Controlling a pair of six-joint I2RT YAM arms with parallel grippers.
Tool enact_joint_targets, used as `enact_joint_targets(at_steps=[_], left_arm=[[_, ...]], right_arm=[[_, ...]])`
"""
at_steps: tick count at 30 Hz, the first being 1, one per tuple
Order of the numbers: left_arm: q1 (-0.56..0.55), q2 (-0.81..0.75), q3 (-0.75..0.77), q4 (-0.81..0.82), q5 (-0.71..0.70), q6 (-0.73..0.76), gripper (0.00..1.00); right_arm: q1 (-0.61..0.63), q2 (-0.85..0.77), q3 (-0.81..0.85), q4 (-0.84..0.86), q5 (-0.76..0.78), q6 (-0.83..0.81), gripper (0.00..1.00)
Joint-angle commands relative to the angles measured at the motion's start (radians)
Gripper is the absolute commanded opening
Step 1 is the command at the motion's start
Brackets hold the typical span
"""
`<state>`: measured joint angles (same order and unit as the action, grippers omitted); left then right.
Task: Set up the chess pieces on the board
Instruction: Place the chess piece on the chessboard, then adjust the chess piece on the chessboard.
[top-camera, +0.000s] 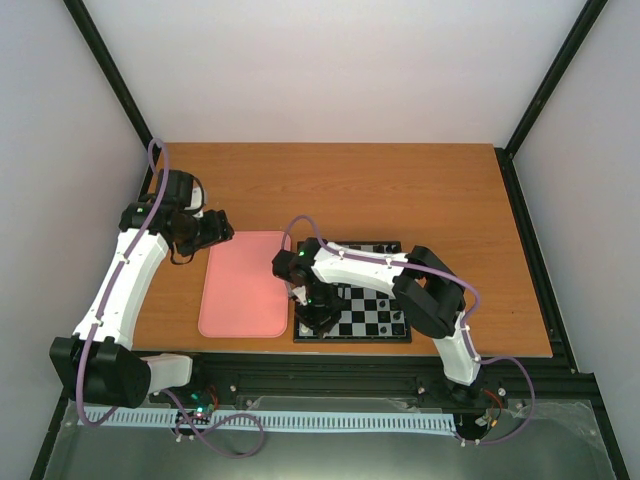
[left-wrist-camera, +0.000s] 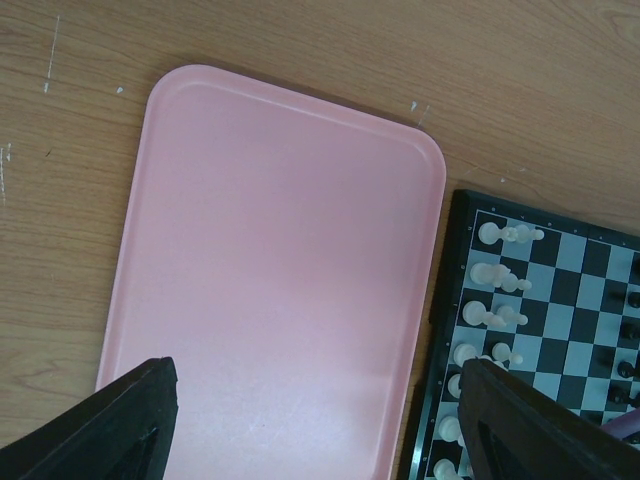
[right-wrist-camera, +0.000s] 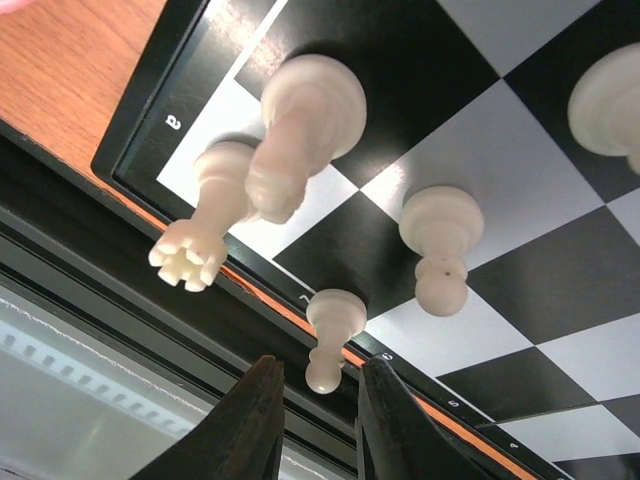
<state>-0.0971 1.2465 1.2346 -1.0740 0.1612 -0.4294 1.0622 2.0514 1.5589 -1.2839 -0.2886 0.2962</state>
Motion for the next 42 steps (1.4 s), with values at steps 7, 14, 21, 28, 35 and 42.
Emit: enact_joint_targets(at_steps=[7,14,21,28,35,42], left_arm=[[-0.003,-0.021,0.004,-0.017,-0.008,0.018,0.79],[-0.004,-0.021,0.005,-0.016,-0.006,0.017,0.79],[-0.004,-0.017,0.000,-0.011,-0.002,0.015,0.79],[-0.003,-0.009,0.000,-0.010,0.000,0.013,0.79],[-0.003,0.006,0.003,-0.012,0.002,0.012,0.79],[-0.003,0.008,-0.004,-0.018,-0.009,0.015,0.79]], right_arm=[[0.013,0.010,0.052,-0.017,0.033,0.009,0.26],[0.013,-0.004,0.155,-0.075,0.076,0.019,0.26],[0.013,-0.079,0.111,-0.095,0.064,0.047,0.26],[0.015,-0.206,-0.091,0.004,0.088,0.113,0.13],[0.013,-0.232,-0.219,0.130,0.032,0.135,0.06],[0.014,-0.275,-0.320,0.323,0.019,0.127,0.03]])
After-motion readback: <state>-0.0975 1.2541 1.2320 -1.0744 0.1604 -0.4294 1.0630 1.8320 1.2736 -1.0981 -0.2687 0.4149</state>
